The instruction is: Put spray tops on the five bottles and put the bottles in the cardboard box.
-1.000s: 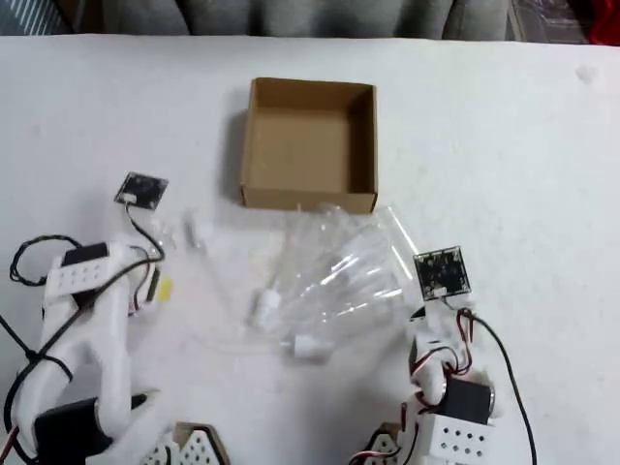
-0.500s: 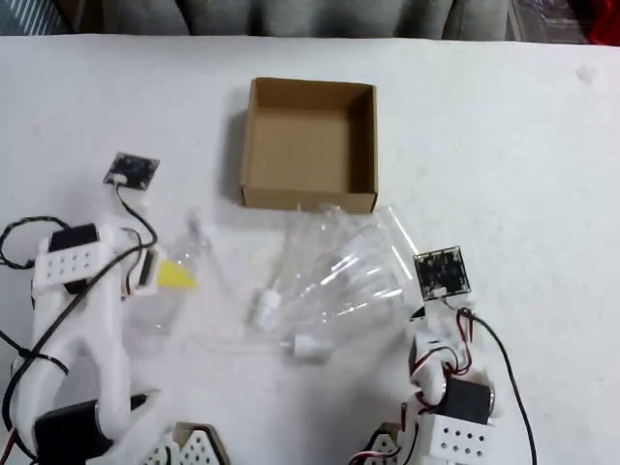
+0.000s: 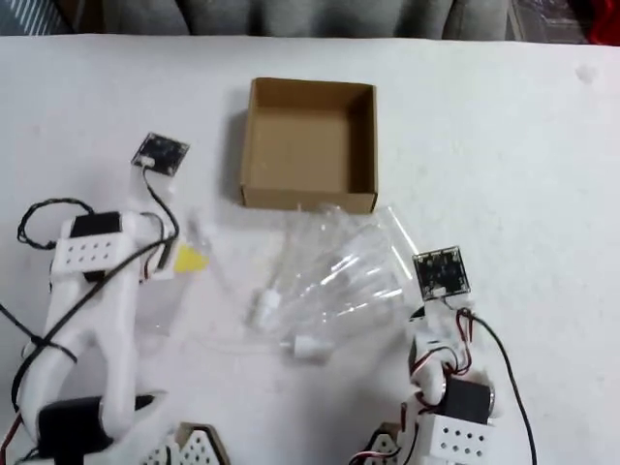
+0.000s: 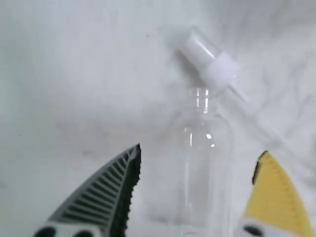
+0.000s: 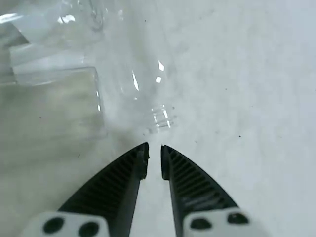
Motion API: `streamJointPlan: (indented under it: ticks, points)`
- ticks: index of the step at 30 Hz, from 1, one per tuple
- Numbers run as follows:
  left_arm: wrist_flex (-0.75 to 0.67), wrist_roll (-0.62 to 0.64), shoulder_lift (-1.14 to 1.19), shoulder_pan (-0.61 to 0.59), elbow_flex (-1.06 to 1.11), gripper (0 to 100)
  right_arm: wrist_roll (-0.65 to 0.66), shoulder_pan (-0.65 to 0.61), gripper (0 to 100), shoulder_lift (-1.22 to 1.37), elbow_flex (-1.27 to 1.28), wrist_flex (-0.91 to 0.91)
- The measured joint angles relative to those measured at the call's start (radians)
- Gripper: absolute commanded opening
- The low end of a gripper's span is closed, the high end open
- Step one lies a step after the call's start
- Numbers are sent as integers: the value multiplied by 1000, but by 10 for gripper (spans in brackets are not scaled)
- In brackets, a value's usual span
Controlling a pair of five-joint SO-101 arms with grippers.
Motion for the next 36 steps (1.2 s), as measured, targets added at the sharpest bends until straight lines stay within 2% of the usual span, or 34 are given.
streamJointPlan:
  ticks: [6,18,21,25,28,32,36]
  points:
    - [-25,-55,175,2,-44,336,0,0,18,0,0,0]
    - [-48,-57,394,2,-158,326,0,0,18,0,0,0]
    - [-51,-21,404,2,-169,234,0,0,18,0,0,0]
    - [-57,3,404,3,-169,13,0,0,18,0,0,0]
    - [-57,8,404,3,-169,53,0,0,17,0,0,0]
    - [-57,8,404,-5,-169,20,0,0,16,0,0,0]
    - [-60,31,404,-58,-169,28,0,0,16,0,0,0]
